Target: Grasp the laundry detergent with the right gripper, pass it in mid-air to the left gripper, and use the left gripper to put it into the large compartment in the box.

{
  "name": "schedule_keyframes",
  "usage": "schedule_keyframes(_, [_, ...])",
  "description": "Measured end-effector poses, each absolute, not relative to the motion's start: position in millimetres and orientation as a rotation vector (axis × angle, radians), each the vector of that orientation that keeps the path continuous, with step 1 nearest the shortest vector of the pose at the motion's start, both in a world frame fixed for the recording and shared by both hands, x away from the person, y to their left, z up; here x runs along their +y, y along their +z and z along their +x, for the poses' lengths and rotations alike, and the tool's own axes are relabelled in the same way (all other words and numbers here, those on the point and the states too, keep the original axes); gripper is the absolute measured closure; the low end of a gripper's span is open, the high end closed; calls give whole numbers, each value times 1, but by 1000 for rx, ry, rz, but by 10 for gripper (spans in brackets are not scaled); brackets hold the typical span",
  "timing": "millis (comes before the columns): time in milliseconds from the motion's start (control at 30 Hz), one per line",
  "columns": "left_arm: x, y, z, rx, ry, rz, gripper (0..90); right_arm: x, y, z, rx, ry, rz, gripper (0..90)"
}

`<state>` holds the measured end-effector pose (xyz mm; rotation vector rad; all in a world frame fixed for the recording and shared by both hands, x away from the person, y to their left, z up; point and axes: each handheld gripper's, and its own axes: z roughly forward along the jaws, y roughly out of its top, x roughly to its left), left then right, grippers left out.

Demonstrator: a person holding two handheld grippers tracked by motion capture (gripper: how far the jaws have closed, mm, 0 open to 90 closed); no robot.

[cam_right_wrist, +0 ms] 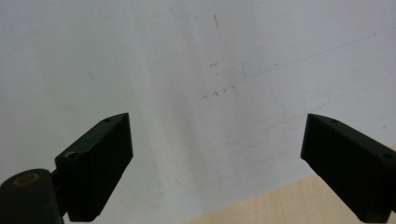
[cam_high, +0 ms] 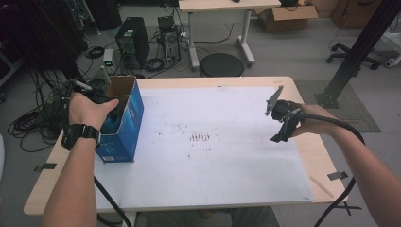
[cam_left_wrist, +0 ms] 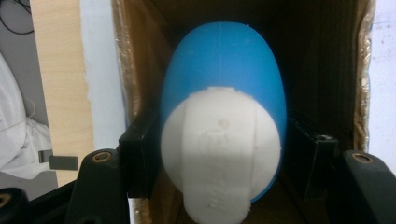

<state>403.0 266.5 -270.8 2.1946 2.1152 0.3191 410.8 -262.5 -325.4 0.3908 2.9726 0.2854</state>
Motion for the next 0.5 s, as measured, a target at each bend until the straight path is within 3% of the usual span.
schedule_keyframes(500, [264,-272,402,2121,325,2201,380,-260,-329,409,2979,287,390,89])
